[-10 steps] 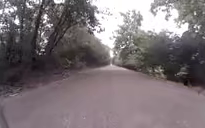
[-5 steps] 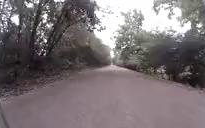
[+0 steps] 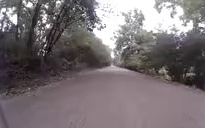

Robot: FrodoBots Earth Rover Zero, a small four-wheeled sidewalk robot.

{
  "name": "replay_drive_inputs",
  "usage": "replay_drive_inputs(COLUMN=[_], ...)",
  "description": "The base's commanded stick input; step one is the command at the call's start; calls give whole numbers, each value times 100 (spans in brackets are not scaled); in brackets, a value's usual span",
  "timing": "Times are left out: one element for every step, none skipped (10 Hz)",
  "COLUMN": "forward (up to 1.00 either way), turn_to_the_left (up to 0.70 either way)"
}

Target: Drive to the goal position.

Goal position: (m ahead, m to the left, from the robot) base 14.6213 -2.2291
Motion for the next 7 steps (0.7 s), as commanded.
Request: replay_drive_inputs(forward=[70, 70, 70, 70, 70, 70, 70], turn_to_the_left=[0, 0, 0, 0, 0, 0, 0])
